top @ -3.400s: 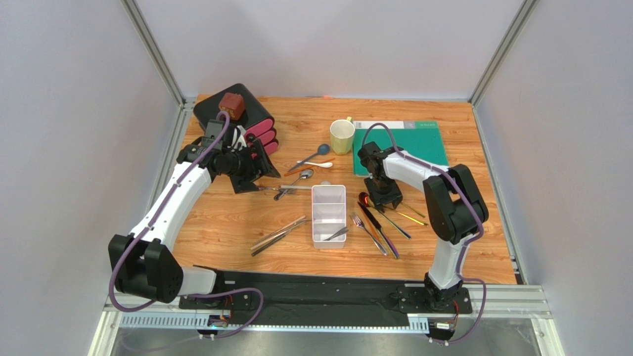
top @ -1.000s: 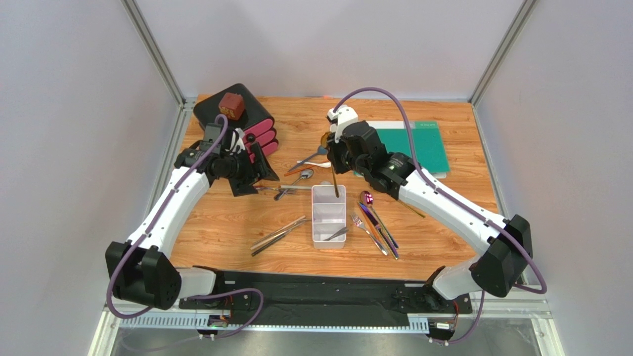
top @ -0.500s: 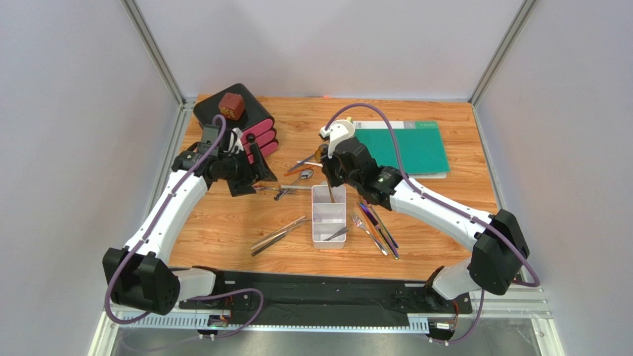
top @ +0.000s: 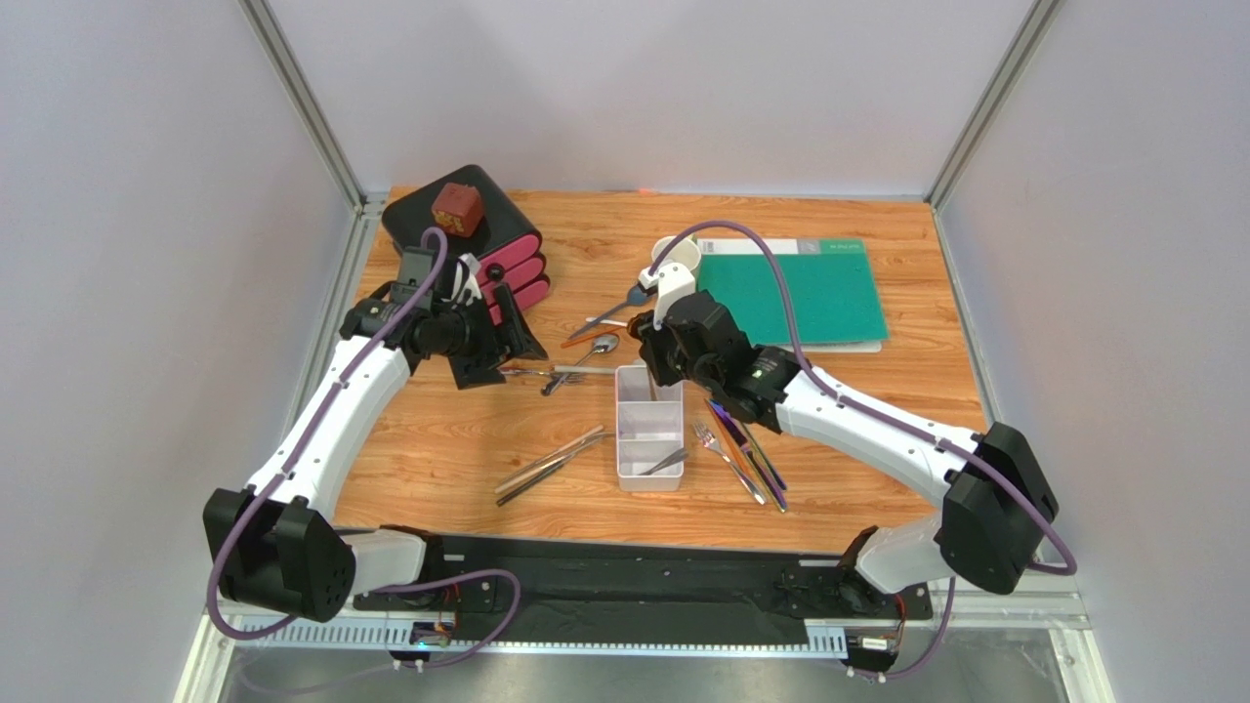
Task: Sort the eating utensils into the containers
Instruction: Place the spoon in the storage box.
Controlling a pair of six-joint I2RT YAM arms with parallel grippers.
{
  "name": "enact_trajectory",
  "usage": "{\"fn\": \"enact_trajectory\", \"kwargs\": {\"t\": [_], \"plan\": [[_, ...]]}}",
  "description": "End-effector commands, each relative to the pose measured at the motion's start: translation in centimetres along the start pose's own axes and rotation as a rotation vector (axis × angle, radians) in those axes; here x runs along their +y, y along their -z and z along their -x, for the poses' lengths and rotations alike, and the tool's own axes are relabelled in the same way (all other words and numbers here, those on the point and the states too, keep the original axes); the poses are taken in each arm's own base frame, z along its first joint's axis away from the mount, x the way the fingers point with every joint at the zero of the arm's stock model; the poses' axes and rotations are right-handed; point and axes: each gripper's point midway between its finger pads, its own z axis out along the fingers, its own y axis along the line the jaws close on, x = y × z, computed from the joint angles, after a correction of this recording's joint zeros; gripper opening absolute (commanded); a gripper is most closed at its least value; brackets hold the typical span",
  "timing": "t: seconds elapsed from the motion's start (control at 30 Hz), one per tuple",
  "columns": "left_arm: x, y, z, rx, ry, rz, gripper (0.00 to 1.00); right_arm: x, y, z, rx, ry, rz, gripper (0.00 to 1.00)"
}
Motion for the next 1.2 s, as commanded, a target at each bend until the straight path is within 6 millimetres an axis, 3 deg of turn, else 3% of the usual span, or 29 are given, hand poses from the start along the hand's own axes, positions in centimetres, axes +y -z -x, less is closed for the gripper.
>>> {"fn": "enact_trajectory", "kwargs": {"t": [0.0,0.23,0.37,0.47,0.57,0.67,0.73,0.77,0.87,0.93,1.03,1.1,1.13,1.17], "plan": [[0.2,-0.1,0.1,-0.003,-0.019,-0.003,0.85,0.3,1.2,1.1,-0.053,-0.037,0.005,0.15],[0.3,-0.3,-0.1,0.003,-0.015,-0.008,0.86,0.3,1.7,0.6,-0.028,-0.052,0.004,0.25],[0.3,-0.3,-0.2,0.003,-0.015,-0.008,0.86,-0.1,2.9,2.1,-0.052,-0.059,-0.018,0.32],[0.5,-0.5,-0.3,0.008,-0.012,-0.003,0.86,-1.6,5.1,3.5,-0.080,-0.069,-0.093,0.40],[0.3,-0.3,-0.2,-0.001,-0.015,-0.009,0.86,-5.0,7.1,3.6,-0.096,-0.088,-0.246,0.46],[0.3,-0.6,-0.2,0.007,-0.014,-0.017,0.86,-9.4,8.0,1.9,-0.051,-0.127,-0.373,0.51],[0.3,-0.8,-0.3,0.016,-0.013,-0.016,0.86,-11.4,8.2,0.5,-0.007,-0.134,-0.423,0.53],[0.3,-0.9,-0.3,0.018,-0.014,-0.020,0.86,-13.0,8.2,-0.3,0.020,-0.156,-0.454,0.59],[0.3,-1.0,-0.4,0.021,-0.015,-0.021,0.85,-15.6,6.7,-3.9,0.173,-0.207,-0.475,0.69],[0.4,-1.1,-0.4,0.021,-0.014,-0.022,0.85,-16.4,5.4,-6.8,0.306,-0.200,-0.496,0.71],[0.5,-1.3,-0.5,0.028,-0.013,-0.021,0.86,-16.9,3.5,-9.1,0.403,-0.154,-0.494,0.72],[0.5,-1.4,-0.5,0.031,-0.014,-0.021,0.86,-17.4,2.6,-9.8,0.430,-0.154,-0.511,0.72],[0.5,-1.4,-0.5,0.032,-0.013,-0.020,0.85,-17.4,2.0,-9.3,0.426,-0.163,-0.503,0.72],[0.5,-1.4,-0.5,0.033,-0.013,-0.021,0.85,-17.6,1.2,-10.2,0.464,-0.165,-0.502,0.73]]}}
